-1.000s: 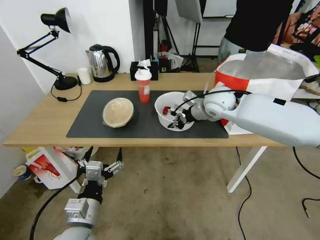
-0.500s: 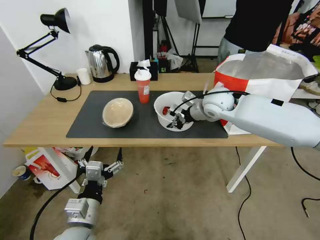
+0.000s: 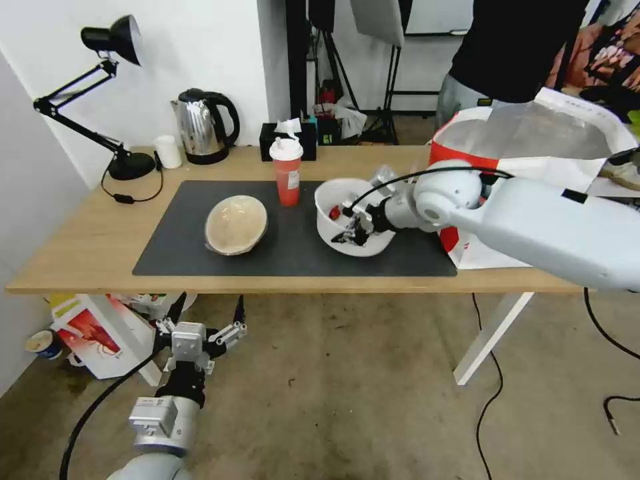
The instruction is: Pick up the trash from the table and place it into the takeout bag.
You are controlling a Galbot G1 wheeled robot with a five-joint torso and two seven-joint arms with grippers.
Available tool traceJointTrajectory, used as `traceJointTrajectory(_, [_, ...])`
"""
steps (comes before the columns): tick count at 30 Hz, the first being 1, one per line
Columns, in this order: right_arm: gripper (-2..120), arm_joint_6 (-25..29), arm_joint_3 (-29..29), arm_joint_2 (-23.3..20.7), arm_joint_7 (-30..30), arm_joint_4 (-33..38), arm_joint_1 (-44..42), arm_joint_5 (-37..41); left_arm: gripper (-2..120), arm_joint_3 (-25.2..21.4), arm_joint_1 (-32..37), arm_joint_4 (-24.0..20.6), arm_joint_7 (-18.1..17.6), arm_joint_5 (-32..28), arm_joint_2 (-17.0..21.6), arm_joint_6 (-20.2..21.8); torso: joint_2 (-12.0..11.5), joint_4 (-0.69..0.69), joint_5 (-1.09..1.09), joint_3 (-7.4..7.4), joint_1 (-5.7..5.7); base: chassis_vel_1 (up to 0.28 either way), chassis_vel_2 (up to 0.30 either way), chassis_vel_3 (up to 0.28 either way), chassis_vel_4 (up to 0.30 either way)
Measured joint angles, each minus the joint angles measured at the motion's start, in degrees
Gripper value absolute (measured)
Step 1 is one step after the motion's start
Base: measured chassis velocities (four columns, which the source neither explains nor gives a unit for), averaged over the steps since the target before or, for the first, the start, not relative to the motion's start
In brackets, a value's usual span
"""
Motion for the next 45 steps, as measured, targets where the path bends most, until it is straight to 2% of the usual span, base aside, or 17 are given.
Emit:
traceJointTrajectory(12, [0, 0.0, -1.2, -2.4, -1.5, 3.2, 10.9, 2.7, 100, 0.0, 0.0, 0.0, 0.0, 0.0, 0.0, 0.0, 0.0, 0.0, 0.0, 0.0, 0.0, 0.0, 0.0, 0.0, 0.0])
traceJointTrajectory(23, [0, 0.0, -2.1, -0.9, -1.3, 1.9, 19.9, 6.9, 100, 0.0, 0.0, 0.0, 0.0, 0.0, 0.0, 0.0, 0.0, 0.0, -0.01, 0.0, -0.01, 0.0, 0.0, 0.0, 0.0])
traceJointTrajectory(35, [0, 0.1, -2.1, -0.2, -1.3, 0.1, 24.5, 8.6, 100, 0.0, 0.0, 0.0, 0.0, 0.0, 0.0, 0.0, 0.0, 0.01, 0.0, 0.0, -0.01, 0.0, 0.0, 0.0, 0.0])
traceJointTrajectory(45, [0, 0.1, 0.4, -3.6, -2.6, -1.4, 26.6, 9.4, 100, 0.0, 0.0, 0.0, 0.0, 0.0, 0.0, 0.0, 0.0, 0.01, 0.0, 0.0, -0.01, 0.0, 0.0, 0.0, 0.0])
